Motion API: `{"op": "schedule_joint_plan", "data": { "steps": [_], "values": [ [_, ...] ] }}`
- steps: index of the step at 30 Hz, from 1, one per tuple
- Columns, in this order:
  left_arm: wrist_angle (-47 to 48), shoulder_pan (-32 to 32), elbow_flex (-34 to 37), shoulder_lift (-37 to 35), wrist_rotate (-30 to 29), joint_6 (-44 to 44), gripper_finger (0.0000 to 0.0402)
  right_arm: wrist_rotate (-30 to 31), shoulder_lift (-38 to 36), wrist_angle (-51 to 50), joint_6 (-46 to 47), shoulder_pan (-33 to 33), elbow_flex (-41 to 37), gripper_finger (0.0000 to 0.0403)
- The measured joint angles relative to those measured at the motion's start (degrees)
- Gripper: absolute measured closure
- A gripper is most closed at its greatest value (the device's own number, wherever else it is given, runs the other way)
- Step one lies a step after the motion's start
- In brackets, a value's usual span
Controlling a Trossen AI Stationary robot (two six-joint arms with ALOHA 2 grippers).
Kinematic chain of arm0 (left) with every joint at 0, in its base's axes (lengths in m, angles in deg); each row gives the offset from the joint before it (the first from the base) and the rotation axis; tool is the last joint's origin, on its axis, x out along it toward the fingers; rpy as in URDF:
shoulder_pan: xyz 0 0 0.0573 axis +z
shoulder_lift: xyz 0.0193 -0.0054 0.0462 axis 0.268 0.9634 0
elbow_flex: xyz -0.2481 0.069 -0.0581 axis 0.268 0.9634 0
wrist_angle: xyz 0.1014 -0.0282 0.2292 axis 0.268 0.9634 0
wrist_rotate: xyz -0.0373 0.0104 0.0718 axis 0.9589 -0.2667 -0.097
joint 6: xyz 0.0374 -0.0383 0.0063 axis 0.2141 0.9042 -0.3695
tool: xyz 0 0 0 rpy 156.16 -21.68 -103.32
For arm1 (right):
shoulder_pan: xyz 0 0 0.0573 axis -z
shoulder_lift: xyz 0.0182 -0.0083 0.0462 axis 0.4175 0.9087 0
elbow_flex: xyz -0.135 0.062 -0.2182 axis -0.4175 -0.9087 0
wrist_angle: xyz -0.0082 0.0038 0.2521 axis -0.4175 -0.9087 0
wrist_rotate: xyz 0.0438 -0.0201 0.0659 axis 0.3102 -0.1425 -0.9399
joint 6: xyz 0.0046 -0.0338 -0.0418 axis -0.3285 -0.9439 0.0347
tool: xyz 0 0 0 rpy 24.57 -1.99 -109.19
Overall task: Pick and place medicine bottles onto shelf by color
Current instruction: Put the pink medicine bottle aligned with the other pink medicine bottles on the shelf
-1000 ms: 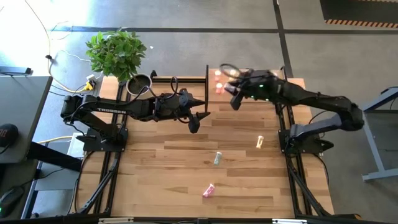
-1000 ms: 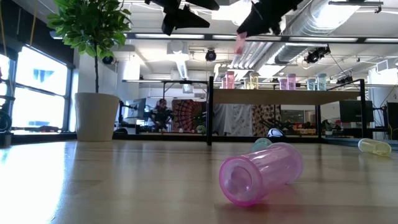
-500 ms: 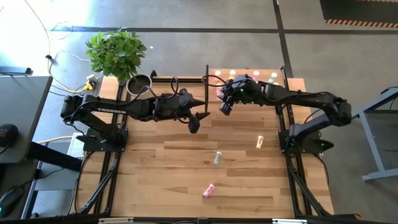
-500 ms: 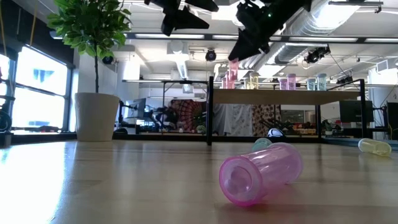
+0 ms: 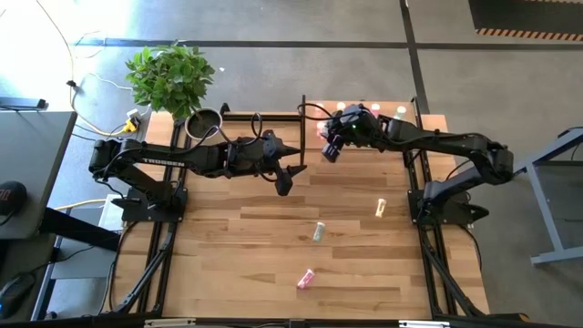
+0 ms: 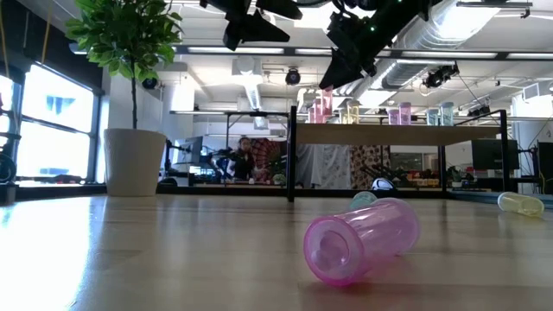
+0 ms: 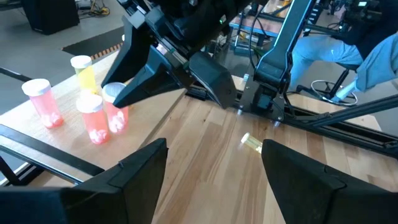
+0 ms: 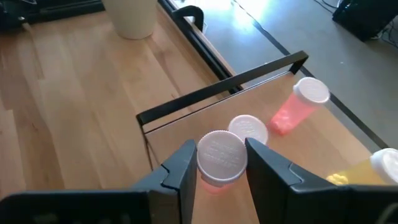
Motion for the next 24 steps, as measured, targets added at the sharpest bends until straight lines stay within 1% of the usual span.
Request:
{"op": "schedule_joint_plan", "data": {
  "steps": [12, 24],
  "values": [
    [-0.02, 0.02, 0.0, 0.0, -0.02, 0.0, 0.0147, 0.02, 0.01, 1.26, -0.47, 0.47, -0.02, 0.0297],
    [0.39, 0.66, 0.0, 0.01, -0.02, 0.0, 0.0147, 0.14, 2.62, 3.38, -1.45, 0.47, -0.09, 0.0297]
  ]
}}
